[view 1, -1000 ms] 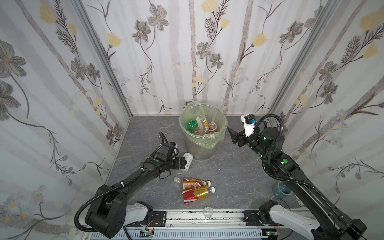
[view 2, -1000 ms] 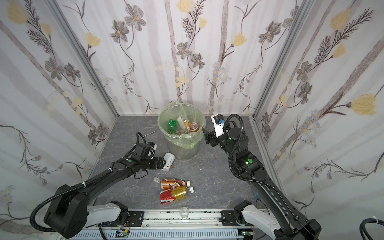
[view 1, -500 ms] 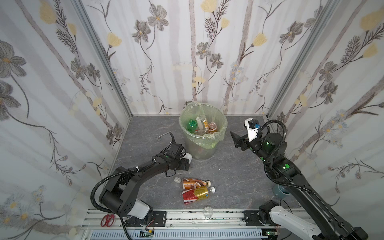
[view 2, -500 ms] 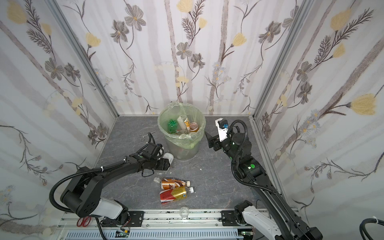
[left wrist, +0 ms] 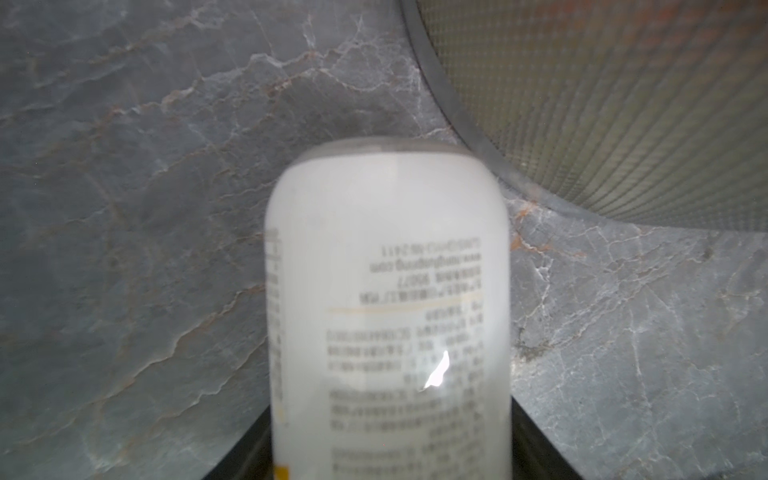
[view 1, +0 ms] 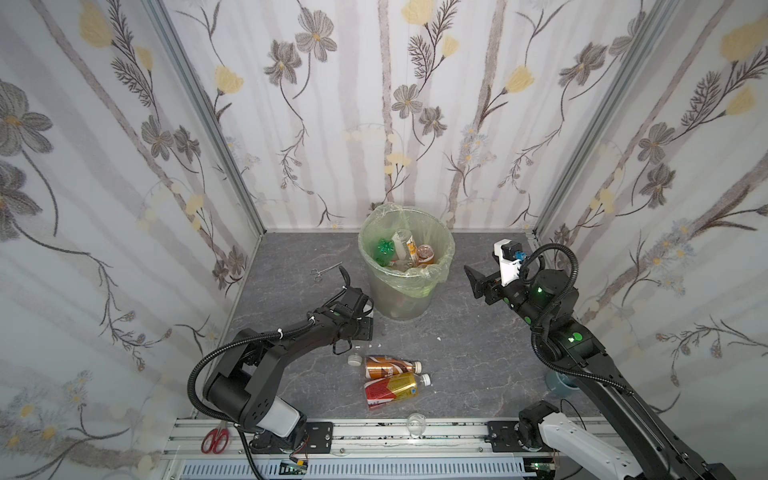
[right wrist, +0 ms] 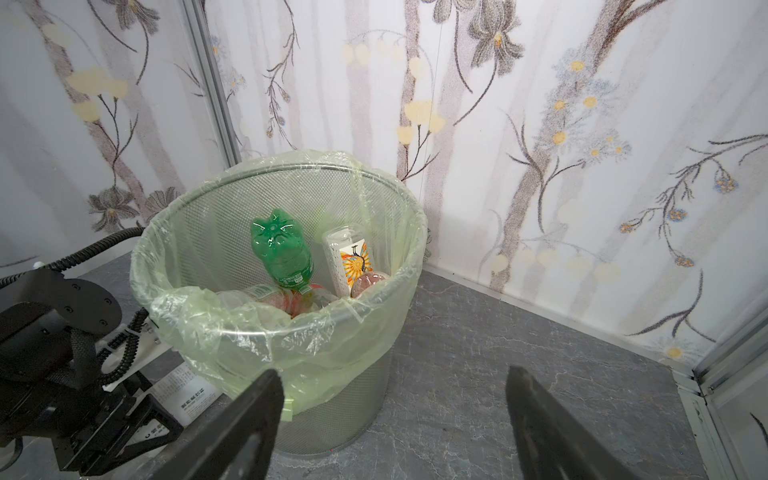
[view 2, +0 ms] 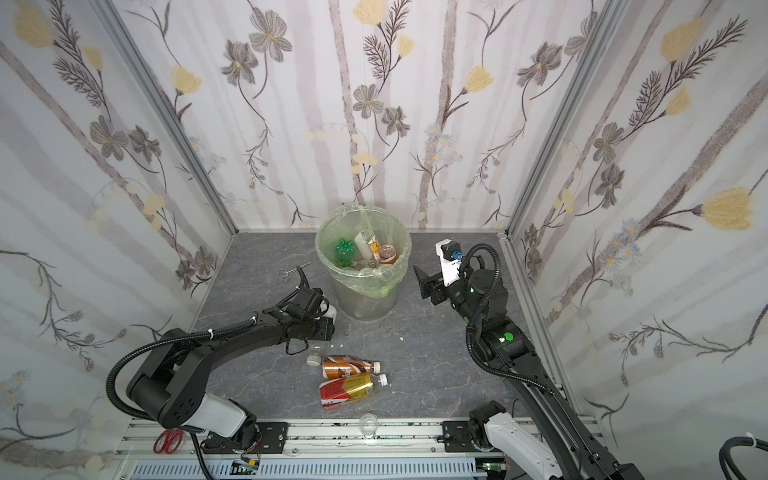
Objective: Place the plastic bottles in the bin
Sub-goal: 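Close the left gripper around the white-labelled bottle's body, then lift the white-labelled bottle with the left gripper up over the bin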
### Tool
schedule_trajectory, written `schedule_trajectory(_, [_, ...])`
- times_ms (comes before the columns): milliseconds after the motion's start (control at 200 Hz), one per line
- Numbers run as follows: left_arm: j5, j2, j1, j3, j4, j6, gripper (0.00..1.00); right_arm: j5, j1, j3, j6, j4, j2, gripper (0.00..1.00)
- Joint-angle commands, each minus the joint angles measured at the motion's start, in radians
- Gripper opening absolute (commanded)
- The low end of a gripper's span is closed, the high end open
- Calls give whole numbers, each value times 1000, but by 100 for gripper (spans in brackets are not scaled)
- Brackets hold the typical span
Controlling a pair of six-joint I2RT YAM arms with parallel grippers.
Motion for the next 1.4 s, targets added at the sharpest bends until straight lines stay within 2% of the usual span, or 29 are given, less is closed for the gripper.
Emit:
schedule_trajectory(0, [-82,-58,5,-8,0,-17,60,-9,-4,-5,10,30,-7,85])
schedule_trajectory(425, [-178,-288,54,36,-94,11,58,-20,-6,-4,15,18,-14,84])
schedule_trajectory(680, [-226,-420,89,205,-124,108,59,-18,-9,-6,12,12,-23,84])
schedule_trajectory(885, [-218,-377,91,451,-116,166,60,-14,-10,-13,12,3,-42,84])
schedule_trajectory(1054, [-122,-279,91,610,-73,216,61,-15,-9,-26,21,0,-53,84])
schedule_trajectory(1174, [-106,-241,91,641,17,225,61,-10,-10,-36,23,-3,-61,84])
schedule_trajectory(1304, [-86,-242,91,580,234,230,64,3,-12,-39,14,-15,-79,84])
schedule_trajectory(1394, [-72,-191,91,591,316,230,65,3,-12,-39,9,-22,-88,85])
